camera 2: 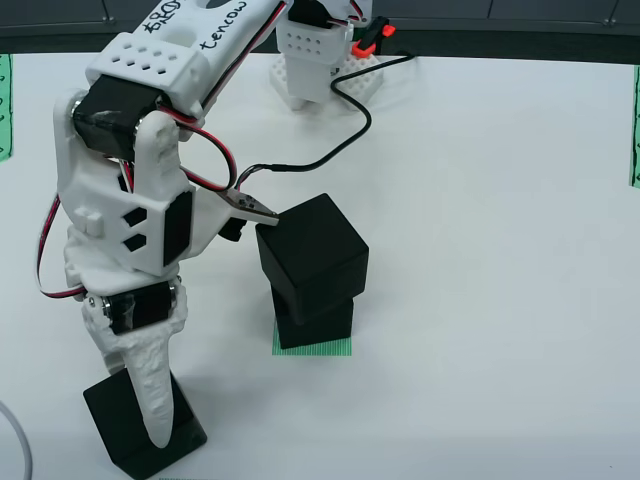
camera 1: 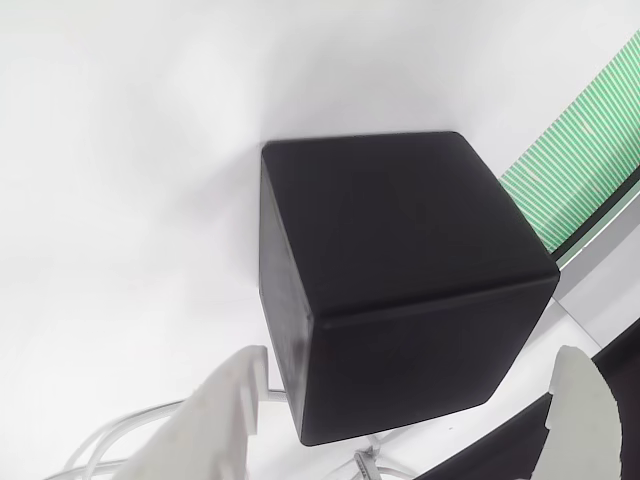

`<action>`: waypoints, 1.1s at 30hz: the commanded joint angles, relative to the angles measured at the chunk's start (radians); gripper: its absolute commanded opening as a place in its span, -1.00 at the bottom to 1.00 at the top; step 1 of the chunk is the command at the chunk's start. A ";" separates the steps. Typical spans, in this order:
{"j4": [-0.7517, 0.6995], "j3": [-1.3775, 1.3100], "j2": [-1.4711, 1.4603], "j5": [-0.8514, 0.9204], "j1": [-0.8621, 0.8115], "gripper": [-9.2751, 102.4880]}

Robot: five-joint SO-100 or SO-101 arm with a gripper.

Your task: Stack 3 Blocks on the chosen place.

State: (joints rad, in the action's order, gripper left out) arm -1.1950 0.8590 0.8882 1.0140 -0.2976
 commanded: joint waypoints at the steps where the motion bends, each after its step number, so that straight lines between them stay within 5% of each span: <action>1: 0.015 -0.041 0.002 0.023 0.012 -0.23; 33: 0.000 -0.031 -0.014 0.091 -0.011 -0.45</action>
State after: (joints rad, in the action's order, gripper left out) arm -1.1950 0.8376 0.8606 1.0953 -0.2961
